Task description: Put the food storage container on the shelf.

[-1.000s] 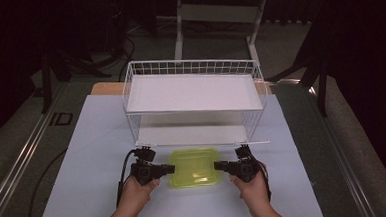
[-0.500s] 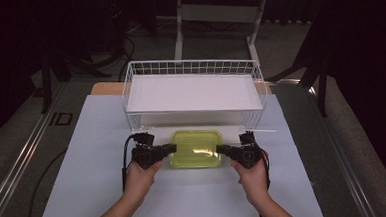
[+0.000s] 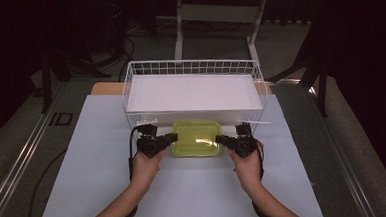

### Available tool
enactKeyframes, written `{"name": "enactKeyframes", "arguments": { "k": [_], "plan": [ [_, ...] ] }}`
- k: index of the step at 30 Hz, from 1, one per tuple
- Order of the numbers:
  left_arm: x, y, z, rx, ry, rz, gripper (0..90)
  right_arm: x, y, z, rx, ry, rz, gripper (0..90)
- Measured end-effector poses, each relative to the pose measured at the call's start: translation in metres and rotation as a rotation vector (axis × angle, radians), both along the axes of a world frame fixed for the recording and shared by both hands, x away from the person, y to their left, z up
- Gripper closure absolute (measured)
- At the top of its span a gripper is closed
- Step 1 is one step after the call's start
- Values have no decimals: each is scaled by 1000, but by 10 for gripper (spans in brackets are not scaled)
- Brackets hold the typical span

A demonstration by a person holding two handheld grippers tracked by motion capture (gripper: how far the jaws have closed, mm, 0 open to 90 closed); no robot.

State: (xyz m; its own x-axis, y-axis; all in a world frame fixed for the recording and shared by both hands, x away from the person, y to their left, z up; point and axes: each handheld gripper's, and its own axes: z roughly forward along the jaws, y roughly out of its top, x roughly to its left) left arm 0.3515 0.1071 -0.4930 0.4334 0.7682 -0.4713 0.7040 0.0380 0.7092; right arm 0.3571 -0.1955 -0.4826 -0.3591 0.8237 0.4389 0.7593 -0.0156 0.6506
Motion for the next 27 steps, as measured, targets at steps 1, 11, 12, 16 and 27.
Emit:
{"name": "enactKeyframes", "arguments": {
  "k": [1,11,12,16,27],
  "plan": [
    [0,0,0,0,0,0,806,0,0,0,0,0,0,793],
    [17,1,-10,-26,26,30,803,15,5,-9,-18,-4,-28,792],
    [18,2,-10,-32,30,34,803,16,5,-9,-9,7,-32,792],
    [22,1,-11,1,10,23,784,20,6,-9,-8,7,-39,787],
    [27,-6,-20,21,-15,55,677,26,8,-14,-53,-52,-96,723]
  ]
}}
